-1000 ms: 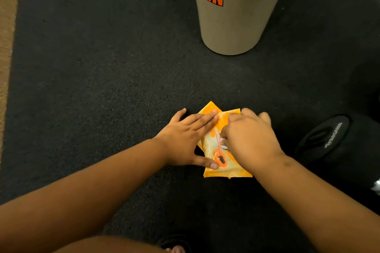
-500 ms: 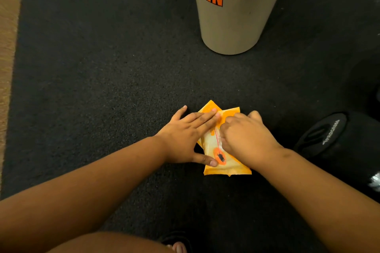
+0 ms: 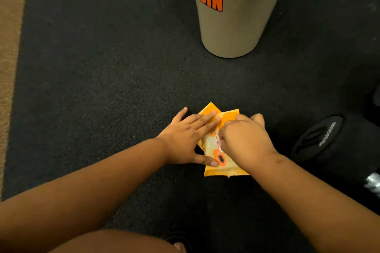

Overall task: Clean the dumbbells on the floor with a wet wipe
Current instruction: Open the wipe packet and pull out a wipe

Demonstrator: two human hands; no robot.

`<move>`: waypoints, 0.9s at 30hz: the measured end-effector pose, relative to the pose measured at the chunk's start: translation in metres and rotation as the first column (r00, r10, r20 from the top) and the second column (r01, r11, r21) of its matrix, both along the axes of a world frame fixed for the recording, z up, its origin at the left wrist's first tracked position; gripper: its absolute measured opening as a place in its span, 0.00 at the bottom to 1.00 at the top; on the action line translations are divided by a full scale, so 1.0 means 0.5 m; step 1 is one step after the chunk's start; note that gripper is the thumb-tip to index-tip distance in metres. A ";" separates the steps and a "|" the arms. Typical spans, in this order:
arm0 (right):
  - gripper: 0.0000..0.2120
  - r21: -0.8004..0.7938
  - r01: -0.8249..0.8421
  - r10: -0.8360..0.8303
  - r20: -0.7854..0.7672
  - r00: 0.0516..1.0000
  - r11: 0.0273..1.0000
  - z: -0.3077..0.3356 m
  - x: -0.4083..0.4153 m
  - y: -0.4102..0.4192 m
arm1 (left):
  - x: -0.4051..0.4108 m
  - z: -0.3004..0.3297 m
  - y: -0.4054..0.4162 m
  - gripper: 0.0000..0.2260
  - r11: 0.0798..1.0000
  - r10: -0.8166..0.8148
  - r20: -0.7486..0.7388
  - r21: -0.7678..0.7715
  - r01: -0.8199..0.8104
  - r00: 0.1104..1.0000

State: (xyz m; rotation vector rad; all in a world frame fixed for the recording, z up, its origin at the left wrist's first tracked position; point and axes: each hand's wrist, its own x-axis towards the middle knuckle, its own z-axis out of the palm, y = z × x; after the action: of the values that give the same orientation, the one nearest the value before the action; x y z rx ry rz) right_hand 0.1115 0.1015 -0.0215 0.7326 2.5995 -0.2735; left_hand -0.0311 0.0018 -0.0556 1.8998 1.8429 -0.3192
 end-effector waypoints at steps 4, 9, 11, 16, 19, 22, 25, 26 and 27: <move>0.09 -0.089 -0.053 0.046 -0.085 0.995 0.995 0.006 0.014 0.017 | 0.007 -0.002 0.002 0.45 1.000 0.012 0.004 0.011 -0.012 1.000; 0.07 -0.277 0.015 -0.062 -0.161 0.985 0.961 -0.013 0.030 0.032 | 0.013 -0.006 0.000 0.44 1.000 0.010 -0.012 0.006 -0.010 1.000; 0.07 -0.340 0.038 -0.101 -0.170 0.980 0.940 -0.014 0.036 0.032 | 0.013 -0.008 -0.001 0.43 1.000 0.006 -0.019 0.008 -0.005 1.000; 0.05 -0.458 0.135 -0.260 -0.222 0.940 0.879 -0.008 0.053 0.017 | 0.014 -0.006 -0.005 0.42 1.000 0.009 -0.012 0.017 -0.009 1.000; 0.05 -0.521 0.204 -0.370 -0.237 0.898 0.829 -0.009 0.068 0.007 | 0.017 -0.007 -0.004 0.42 1.000 0.016 -0.007 0.010 -0.016 1.000; 0.10 -0.513 0.296 -0.456 -0.218 0.863 0.806 -0.009 0.062 0.002 | 0.018 -0.005 -0.001 0.44 0.999 0.034 -0.006 0.007 -0.034 0.999; 0.11 -0.457 0.430 -0.509 -0.060 0.859 0.779 -0.006 0.026 0.010 | 0.018 -0.004 0.002 0.44 0.999 0.049 -0.010 0.012 -0.049 0.999; 0.12 -0.411 0.474 -0.510 0.026 0.860 0.778 -0.009 0.011 0.013 | 0.019 -0.003 0.003 0.45 0.999 0.053 -0.011 0.012 -0.053 0.999; 0.14 -0.359 0.514 -0.516 0.099 0.851 0.779 -0.012 -0.001 0.015 | 0.020 -0.003 0.005 0.45 0.998 0.058 -0.011 0.010 -0.058 0.998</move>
State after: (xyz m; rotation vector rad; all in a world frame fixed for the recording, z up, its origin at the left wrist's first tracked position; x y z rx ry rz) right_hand 0.1109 0.1090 -0.0277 1.2820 2.1912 -0.9089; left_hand -0.0212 0.0042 -0.0571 1.8505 1.9060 -0.3026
